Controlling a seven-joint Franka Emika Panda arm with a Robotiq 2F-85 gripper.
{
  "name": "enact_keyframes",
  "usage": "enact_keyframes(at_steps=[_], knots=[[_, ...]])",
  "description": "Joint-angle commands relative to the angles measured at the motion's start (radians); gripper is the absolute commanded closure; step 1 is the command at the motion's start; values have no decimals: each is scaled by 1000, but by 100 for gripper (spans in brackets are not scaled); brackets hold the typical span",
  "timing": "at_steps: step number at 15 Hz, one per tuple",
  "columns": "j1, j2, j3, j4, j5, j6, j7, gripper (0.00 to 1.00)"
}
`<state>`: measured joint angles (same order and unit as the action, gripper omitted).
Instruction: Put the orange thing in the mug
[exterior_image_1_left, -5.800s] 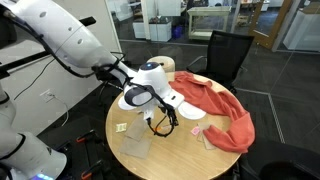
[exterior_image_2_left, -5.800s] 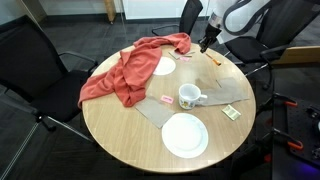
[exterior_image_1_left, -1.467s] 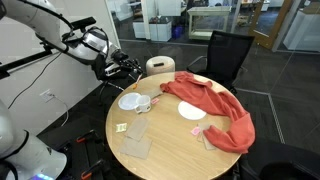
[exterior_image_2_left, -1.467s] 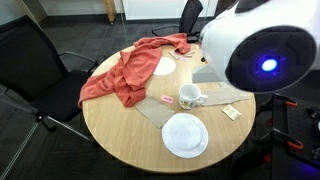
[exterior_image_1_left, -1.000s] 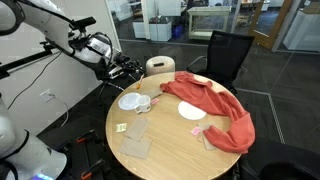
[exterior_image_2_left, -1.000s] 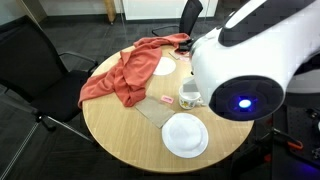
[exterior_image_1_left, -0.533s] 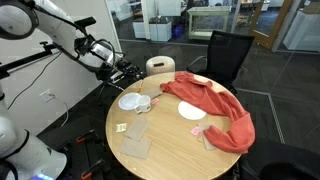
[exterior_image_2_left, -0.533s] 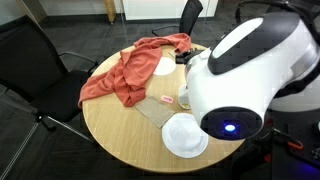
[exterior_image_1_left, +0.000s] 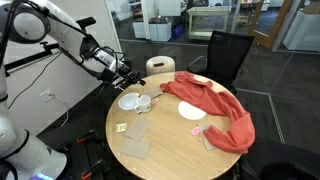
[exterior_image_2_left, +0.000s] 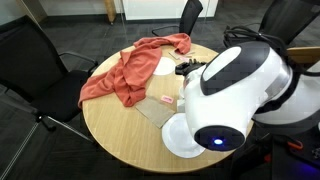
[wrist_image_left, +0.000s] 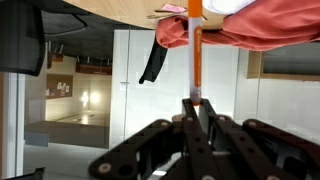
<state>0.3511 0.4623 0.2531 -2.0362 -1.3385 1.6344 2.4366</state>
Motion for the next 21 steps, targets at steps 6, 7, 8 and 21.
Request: enact_keyframes(at_steps=[6,7,8,21], knots=[[7,64,-6,41,1,-23,75,97],[6,68,-5,44,5,-24,73,64],[6,72,-5,46,7,-23,73,63],[-2,76,-6,38,10,-3,49,0]])
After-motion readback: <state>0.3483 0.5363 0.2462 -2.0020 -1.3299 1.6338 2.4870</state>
